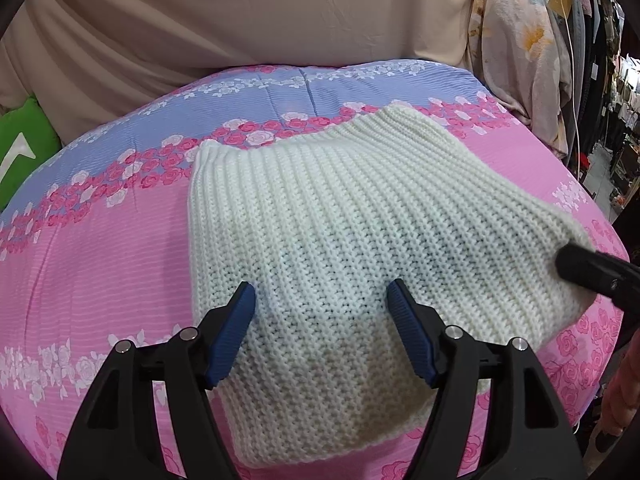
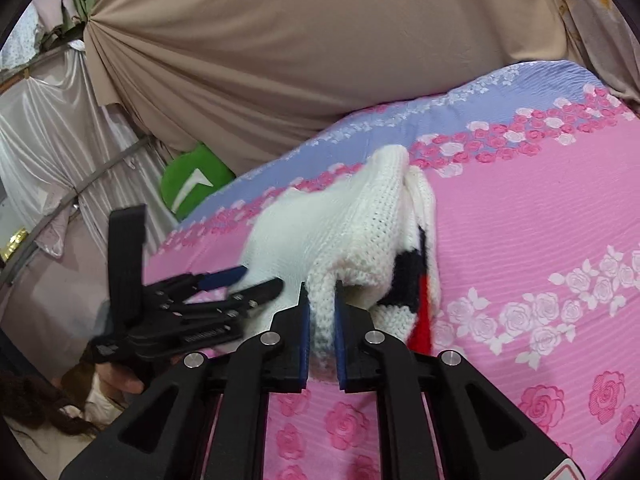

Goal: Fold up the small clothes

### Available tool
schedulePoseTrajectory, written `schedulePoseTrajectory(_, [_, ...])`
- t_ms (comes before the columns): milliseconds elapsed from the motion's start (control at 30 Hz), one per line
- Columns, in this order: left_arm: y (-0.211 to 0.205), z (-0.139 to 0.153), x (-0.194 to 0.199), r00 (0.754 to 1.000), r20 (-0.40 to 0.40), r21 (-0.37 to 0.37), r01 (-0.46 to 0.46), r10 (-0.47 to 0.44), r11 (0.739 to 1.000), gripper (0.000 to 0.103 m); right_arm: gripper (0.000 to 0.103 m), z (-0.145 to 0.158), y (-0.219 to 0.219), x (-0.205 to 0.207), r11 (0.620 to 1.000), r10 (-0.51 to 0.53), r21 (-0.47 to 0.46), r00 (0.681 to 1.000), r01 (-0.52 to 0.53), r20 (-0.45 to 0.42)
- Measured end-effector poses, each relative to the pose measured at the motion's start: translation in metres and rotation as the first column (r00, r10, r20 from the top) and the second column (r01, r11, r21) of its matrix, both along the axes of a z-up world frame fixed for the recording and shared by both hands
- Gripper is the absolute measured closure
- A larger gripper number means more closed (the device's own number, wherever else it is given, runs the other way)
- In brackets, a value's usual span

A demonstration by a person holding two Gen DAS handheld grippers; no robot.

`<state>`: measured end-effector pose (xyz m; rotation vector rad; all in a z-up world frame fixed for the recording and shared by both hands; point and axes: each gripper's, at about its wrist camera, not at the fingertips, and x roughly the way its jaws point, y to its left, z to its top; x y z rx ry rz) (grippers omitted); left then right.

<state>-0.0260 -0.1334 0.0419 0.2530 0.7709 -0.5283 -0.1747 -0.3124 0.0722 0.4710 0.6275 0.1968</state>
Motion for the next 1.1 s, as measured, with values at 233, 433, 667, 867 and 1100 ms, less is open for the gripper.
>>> schedulePoseTrajectory(233, [0.020,0.010,-0.012,0.999,-0.023,-0.057,0.023,-0.024,0.998,0.037,0.095,-0.053,-0.009,0.009,0.999,-0.019,0.028,0.986,0.024,-0.167])
schedulePoseTrajectory(433, [0.041,-0.008,-0.009,0.997,-0.082,-0.038,-0.019,0.016,0.999,0.037,0.083,-0.013,-0.013,0.010,0.999,0.000,0.039,0.997,0.003,-0.082])
schedulePoseTrajectory(667, [0.049,-0.017,-0.005,0.991,-0.131,-0.062,-0.037,0.028,0.997,0.035,0.052,0.007,-0.026,0.068,0.997,-0.059,-0.056,0.996,0.056,-0.071])
schedulePoseTrajectory(867, [0.065,0.003,-0.004,0.994,-0.107,-0.134,-0.051,0.037,0.990,0.033,0.050,-0.020,-0.026,0.145,0.999,0.000,-0.048,0.975,-0.011,-0.223])
schedulePoseTrajectory(1100, [0.074,0.031,0.002,0.997,-0.043,-0.179,-0.077,0.070,0.981,0.033,0.086,0.068,0.025,0.117,0.974,0.176,-0.161,0.979,-0.158,0.106])
